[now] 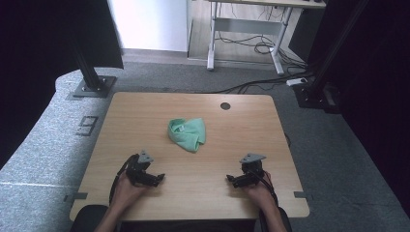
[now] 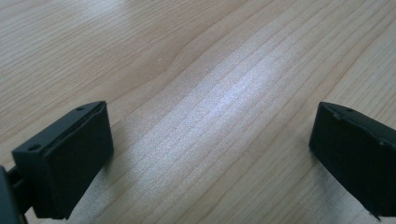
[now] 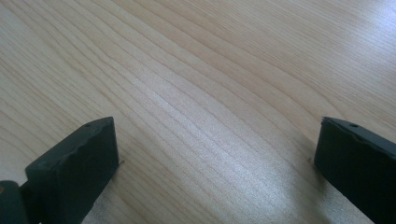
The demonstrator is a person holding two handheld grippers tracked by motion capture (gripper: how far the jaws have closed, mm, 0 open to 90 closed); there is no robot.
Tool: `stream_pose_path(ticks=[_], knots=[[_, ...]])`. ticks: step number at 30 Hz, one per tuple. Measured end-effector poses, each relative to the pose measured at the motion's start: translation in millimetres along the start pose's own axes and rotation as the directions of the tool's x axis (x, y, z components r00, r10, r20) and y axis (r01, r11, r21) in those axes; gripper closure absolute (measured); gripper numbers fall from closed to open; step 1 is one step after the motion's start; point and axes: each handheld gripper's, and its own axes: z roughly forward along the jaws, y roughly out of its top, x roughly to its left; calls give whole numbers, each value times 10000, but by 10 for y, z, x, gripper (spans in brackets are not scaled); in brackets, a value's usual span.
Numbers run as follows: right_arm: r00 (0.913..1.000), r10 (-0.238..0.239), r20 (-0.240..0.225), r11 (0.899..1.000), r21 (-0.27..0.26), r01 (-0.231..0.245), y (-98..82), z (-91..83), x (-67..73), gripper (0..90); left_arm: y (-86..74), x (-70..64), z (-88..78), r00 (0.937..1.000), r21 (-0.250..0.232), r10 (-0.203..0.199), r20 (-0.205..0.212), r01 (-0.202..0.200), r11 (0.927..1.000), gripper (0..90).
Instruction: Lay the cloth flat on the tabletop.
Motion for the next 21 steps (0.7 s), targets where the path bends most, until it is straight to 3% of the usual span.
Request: stream_pose_path(ticks=[21], knots=[[10000,40,25,10000,2,-40,-20,-20,34,0,24,-19,2,10000,56,15,41,-15,10000,11]])
